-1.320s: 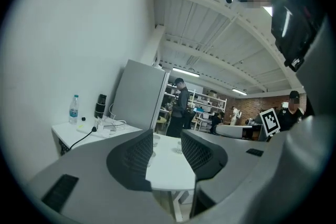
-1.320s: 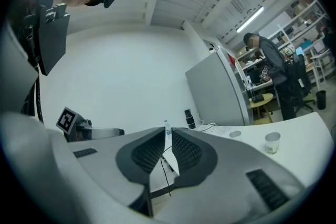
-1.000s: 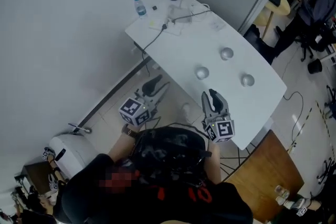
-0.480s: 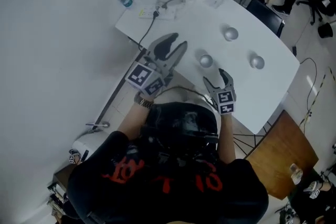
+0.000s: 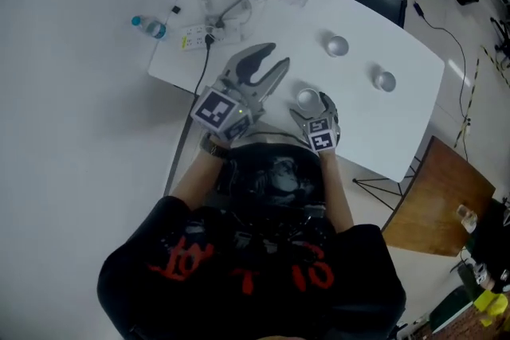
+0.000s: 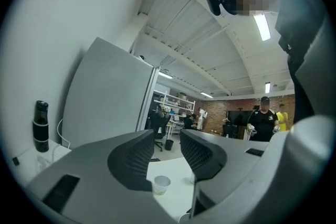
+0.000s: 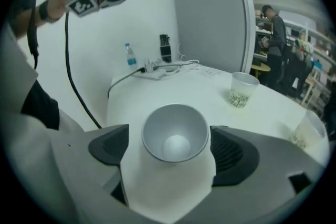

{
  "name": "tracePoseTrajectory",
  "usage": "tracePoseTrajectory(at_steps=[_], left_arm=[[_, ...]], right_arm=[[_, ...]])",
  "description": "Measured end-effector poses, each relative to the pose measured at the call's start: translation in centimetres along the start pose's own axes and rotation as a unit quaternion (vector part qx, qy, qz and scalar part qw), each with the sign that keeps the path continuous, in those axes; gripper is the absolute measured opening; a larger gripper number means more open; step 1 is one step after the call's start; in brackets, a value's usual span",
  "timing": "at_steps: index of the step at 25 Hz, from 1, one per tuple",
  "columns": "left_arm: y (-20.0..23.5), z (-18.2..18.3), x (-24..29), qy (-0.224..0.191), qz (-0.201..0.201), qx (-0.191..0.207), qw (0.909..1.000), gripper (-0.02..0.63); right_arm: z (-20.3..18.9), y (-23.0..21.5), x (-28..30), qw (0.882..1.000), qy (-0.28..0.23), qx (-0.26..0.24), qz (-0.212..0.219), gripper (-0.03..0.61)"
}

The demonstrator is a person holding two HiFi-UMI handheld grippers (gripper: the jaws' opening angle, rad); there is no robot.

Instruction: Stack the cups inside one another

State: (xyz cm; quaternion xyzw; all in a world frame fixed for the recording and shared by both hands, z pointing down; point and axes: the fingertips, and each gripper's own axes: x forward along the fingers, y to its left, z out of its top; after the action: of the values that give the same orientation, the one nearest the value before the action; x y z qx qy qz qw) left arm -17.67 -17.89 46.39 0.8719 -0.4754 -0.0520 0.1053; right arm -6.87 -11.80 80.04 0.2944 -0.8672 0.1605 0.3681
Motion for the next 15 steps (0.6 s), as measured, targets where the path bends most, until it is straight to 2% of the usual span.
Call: tracePoseTrajectory(at_steps=[2, 3, 4, 7, 9, 12, 15], left_arm=[[1.0, 0.4, 0.6, 0.008, -0.021, 0.011, 0.9997, 0.164], [1.5, 0.8, 0.9, 0.007, -0.025, 0.017, 0.9995, 0.164], [1.9, 1.4, 1.2, 0.002, -0.028, 0.023, 0.9993, 0.164], [2.2, 2.3, 1.5, -0.019, -0.034, 0.036, 0.9986, 0.164], [2.3, 2.1, 1.5, -0.021, -0.037, 0.023, 0.9988, 0.164], [2.2, 0.5, 2.0, -0.001, -0.051, -0.005, 0.9987, 0.164], [0.7, 0.2, 3.5, -0.003, -0.068, -0.006, 0.9977, 0.164]], right_arm=[[-0.2, -0.2, 1.7, 0.999, 0.021, -0.039, -0.018, 0.492], [0.2, -0.2, 2.1, 0.998, 0.021, -0.052, -0.022, 0.451], [0.5, -0.2, 2.1, 0.998, 0.018, -0.058, -0.026, 0.380], [0.2, 0.0, 1.2, 0.997, 0.015, -0.063, -0.033, 0.374], [0.0, 0.1, 0.7, 0.999, 0.002, -0.044, -0.032, 0.374], [0.4, -0.6, -1.0, 0.998, -0.034, 0.016, -0.043, 0.374], [0.6, -3.6, -5.2, 0.989, -0.080, 0.091, -0.084, 0.376]])
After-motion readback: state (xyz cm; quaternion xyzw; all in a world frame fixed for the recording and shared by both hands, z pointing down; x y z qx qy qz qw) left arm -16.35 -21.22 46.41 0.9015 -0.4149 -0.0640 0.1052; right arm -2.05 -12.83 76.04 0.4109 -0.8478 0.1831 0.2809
